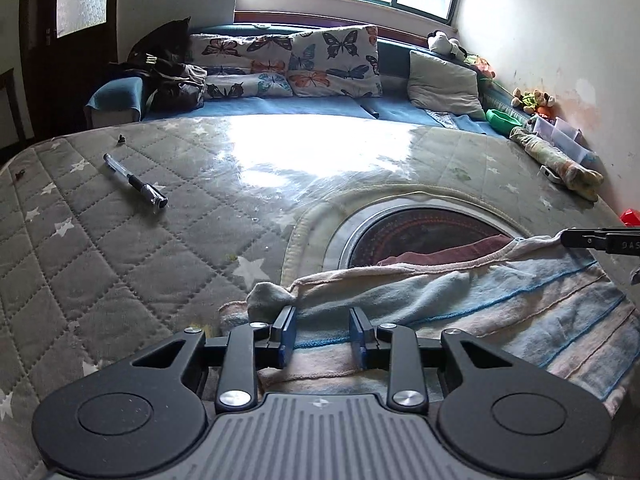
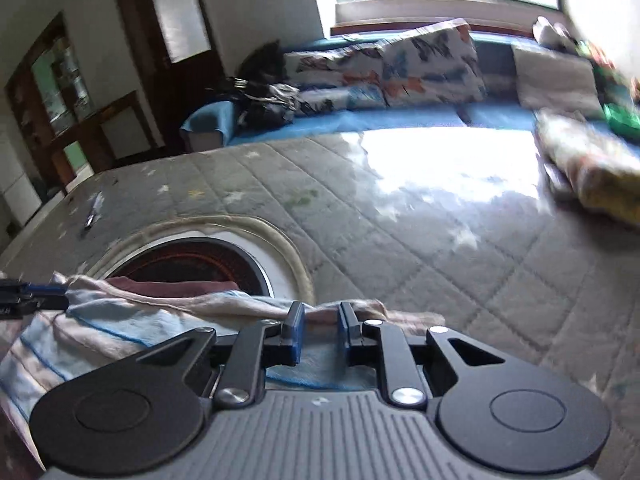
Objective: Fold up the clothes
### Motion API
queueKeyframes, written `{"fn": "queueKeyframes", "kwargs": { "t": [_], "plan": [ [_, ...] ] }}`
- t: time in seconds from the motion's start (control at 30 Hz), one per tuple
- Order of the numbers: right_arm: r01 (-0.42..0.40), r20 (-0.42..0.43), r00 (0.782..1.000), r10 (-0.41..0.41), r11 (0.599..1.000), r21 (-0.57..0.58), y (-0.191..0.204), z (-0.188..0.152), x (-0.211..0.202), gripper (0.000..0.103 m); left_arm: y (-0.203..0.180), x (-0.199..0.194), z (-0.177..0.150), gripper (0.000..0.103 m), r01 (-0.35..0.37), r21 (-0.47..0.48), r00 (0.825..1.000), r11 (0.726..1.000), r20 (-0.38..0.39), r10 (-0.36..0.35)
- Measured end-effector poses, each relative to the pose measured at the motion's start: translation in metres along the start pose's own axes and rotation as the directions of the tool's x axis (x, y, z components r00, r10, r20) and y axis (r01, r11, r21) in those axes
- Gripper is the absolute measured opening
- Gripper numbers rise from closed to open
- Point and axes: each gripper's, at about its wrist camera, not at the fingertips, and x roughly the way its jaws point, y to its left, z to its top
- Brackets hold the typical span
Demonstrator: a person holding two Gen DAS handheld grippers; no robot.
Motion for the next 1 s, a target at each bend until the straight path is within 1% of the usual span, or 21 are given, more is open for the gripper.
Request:
{"fn": "queueKeyframes", "kwargs": {
  "t": [0.03, 0.07, 0.13, 0.2, 0.27, 0.47, 0.57, 0.63, 0.7, 0.87, 0.97, 1.0],
  "plan": [
    [0.014, -0.012, 1.000, -0.014, 1.000, -0.021, 0.001, 0.000, 0.004, 0.017, 0.001, 0.000, 0.000, 0.032, 0.000, 0.002, 1.000, 1.000, 0.001, 0.000],
    [0.031, -0.022, 0.999, -0.032, 0.998, -0.047, 0.001, -0.001, 0.009, 0.014, 0.001, 0.001, 0.000, 0.032, 0.000, 0.005, 1.000, 1.000, 0.002, 0.000],
    [0.034, -0.006, 0.999, -0.035, 0.997, -0.071, -0.002, -0.003, 0.012, 0.010, 0.002, 0.002, -0.001, 0.032, -0.001, 0.009, 1.000, 1.000, 0.004, 0.001],
    [0.049, -0.005, 0.999, -0.049, 0.997, -0.059, -0.004, -0.002, 0.012, 0.003, 0.003, 0.001, -0.001, 0.032, 0.001, 0.008, 1.000, 1.000, 0.006, -0.001],
    [0.069, -0.004, 0.998, -0.069, 0.996, -0.053, -0.003, -0.001, 0.012, 0.002, 0.002, 0.001, -0.002, 0.032, 0.000, 0.009, 1.000, 1.000, 0.008, -0.001],
    [0.101, 0.028, 0.995, -0.100, 0.994, -0.040, 0.001, -0.001, 0.000, 0.004, 0.002, 0.001, -0.001, 0.032, -0.001, 0.011, 1.000, 1.000, 0.009, 0.001],
    [0.090, 0.050, 0.995, -0.086, 0.990, -0.105, 0.014, 0.000, -0.004, 0.009, 0.001, 0.001, -0.002, 0.033, -0.001, 0.014, 1.000, 1.000, 0.013, 0.001],
    [0.080, 0.041, 0.996, -0.076, 0.988, -0.131, 0.019, 0.001, 0.000, 0.011, 0.002, 0.000, -0.002, 0.033, 0.000, 0.014, 1.000, 1.000, 0.017, 0.000],
    [0.089, 0.003, 0.996, -0.090, 0.985, -0.147, 0.021, 0.003, 0.014, 0.011, 0.003, 0.000, -0.003, 0.033, 0.002, 0.011, 1.000, 1.000, 0.018, -0.002],
    [0.048, -0.013, 0.999, -0.048, 0.998, -0.037, -0.002, 0.012, 0.010, 0.011, 0.004, 0.000, -0.003, 0.033, 0.007, 0.009, 1.000, 1.000, 0.019, -0.007],
    [0.022, -0.018, 1.000, -0.023, 0.999, -0.036, -0.011, 0.010, -0.010, 0.012, 0.003, -0.001, -0.003, 0.035, 0.006, 0.008, 1.000, 1.000, 0.020, -0.007],
    [0.021, -0.019, 1.000, -0.022, 0.999, -0.042, -0.012, 0.008, -0.017, 0.015, 0.002, -0.002, -0.004, 0.035, 0.004, 0.007, 1.000, 1.000, 0.021, -0.005]
  ]
}}
